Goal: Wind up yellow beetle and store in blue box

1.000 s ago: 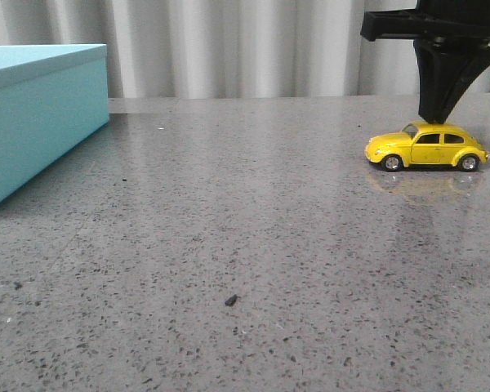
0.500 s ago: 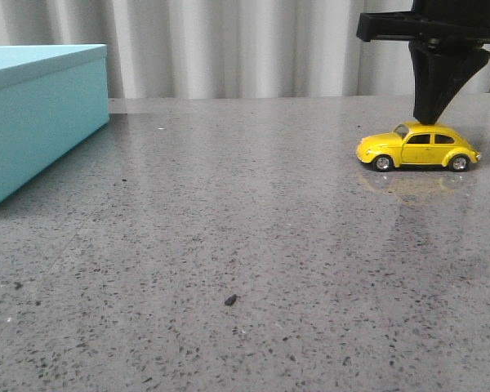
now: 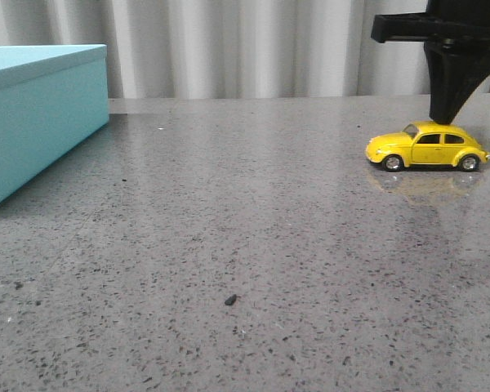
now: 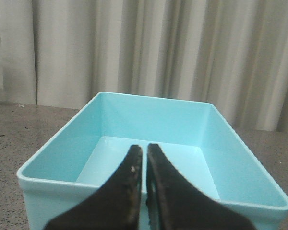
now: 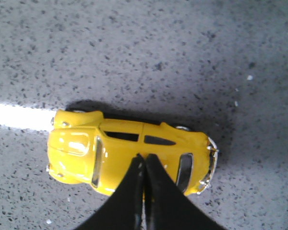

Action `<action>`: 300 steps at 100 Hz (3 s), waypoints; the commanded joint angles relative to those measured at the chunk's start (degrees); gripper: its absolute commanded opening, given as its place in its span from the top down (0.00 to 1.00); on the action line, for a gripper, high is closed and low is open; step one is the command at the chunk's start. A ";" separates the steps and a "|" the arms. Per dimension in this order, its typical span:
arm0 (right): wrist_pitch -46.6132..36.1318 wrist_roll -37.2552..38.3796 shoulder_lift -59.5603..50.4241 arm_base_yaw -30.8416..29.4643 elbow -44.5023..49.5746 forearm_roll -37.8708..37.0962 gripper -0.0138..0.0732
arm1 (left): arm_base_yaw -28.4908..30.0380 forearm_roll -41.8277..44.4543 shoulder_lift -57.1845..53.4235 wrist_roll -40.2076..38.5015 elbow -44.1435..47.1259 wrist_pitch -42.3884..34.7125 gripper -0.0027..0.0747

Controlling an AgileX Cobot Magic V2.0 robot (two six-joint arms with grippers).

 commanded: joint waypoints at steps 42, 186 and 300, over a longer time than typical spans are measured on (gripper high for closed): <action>1.31 0.17 -0.57 -1.46 -0.47 -7.56 0.91 | -0.42 0.08 1.16 -0.02 -2.08 -4.49 0.99; -0.76 -0.05 -15.36 -8.50 -4.83 -1.96 0.91 | -0.42 1.04 1.24 -0.02 -3.44 -3.50 0.99; -10.20 -1.57 -37.21 0.03 6.43 -1.85 0.91 | -13.83 4.35 47.62 12.21 -48.34 18.66 0.34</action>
